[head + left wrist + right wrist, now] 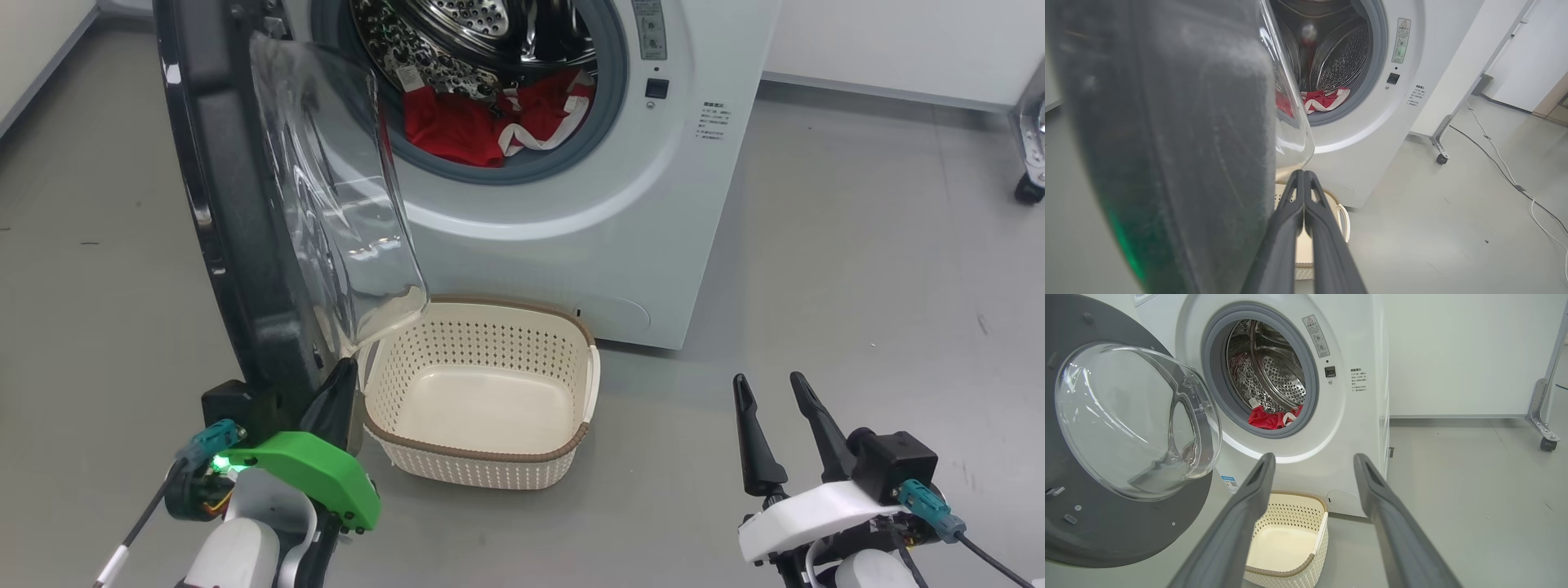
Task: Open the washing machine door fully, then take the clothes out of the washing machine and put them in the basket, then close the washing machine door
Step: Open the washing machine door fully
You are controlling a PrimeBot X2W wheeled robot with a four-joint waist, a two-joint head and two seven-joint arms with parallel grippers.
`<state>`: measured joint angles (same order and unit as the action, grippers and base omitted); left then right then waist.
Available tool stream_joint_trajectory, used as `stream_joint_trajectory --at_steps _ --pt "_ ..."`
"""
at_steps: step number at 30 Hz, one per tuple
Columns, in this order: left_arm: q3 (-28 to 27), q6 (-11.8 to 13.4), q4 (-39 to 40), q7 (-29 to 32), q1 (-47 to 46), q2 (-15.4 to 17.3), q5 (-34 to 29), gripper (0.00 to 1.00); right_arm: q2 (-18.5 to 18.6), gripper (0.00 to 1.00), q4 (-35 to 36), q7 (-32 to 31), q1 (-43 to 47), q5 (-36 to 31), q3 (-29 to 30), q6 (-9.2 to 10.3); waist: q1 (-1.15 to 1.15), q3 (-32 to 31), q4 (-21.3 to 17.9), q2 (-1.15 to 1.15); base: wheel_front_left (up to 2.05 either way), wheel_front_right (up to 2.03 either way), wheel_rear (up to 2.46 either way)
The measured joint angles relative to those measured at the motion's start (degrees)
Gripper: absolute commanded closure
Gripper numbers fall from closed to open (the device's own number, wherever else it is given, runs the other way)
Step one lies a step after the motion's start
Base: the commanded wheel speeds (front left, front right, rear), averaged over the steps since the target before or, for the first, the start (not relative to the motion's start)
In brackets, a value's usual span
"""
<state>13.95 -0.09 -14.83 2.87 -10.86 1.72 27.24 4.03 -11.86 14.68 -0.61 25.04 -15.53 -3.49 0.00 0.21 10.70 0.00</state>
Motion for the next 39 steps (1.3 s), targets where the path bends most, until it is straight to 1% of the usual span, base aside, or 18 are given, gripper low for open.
stream_joint_trajectory --at_steps 5,9,16,24,29,35,39 --pt "-1.22 0.89 -0.02 -0.46 0.02 0.05 0.47 1.00 -0.07 0.00 0.00 -0.01 -0.01 -0.36 -0.14 -0.48 0.00 0.26 1.78 0.00 0.00 0.00 0.00" --pt "-2.72 1.20 0.00 -0.80 0.04 0.41 0.93 1.00 -0.23 0.00 0.00 -0.01 -0.02 -0.59 -0.69 -0.52 0.00 0.93 2.78 0.00 0.00 0.00 0.00" --pt "-6.37 1.94 0.10 -1.46 0.06 2.14 2.60 1.00 -0.27 0.00 -0.01 0.00 -0.07 -1.04 -1.37 -0.92 0.00 2.71 3.70 0.00 0.00 0.00 0.00" --pt "-10.28 2.82 0.01 -2.52 0.05 3.53 4.11 1.00 -0.20 0.00 -0.13 0.00 -0.30 -2.11 -1.65 -0.93 0.00 5.13 4.55 0.00 0.00 0.00 0.00" --pt "-13.85 3.09 -0.18 -3.37 0.01 5.26 5.97 1.00 0.32 0.00 -0.33 -0.01 -1.42 -3.56 -2.37 -0.97 0.00 7.18 4.94 0.00 0.00 0.00 0.00" --pt "-16.69 3.34 -0.51 -3.56 -0.14 7.50 6.66 1.00 1.41 0.00 -0.31 -0.01 -1.76 -4.03 -2.33 -0.94 0.00 9.36 4.96 0.00 0.00 0.00 0.00" --pt "-18.64 3.39 -1.23 -3.71 -1.18 8.65 7.21 1.00 1.49 0.00 0.00 -0.26 -2.87 -4.53 -2.44 -0.92 0.00 10.94 4.90 0.00 0.00 0.00 0.00"
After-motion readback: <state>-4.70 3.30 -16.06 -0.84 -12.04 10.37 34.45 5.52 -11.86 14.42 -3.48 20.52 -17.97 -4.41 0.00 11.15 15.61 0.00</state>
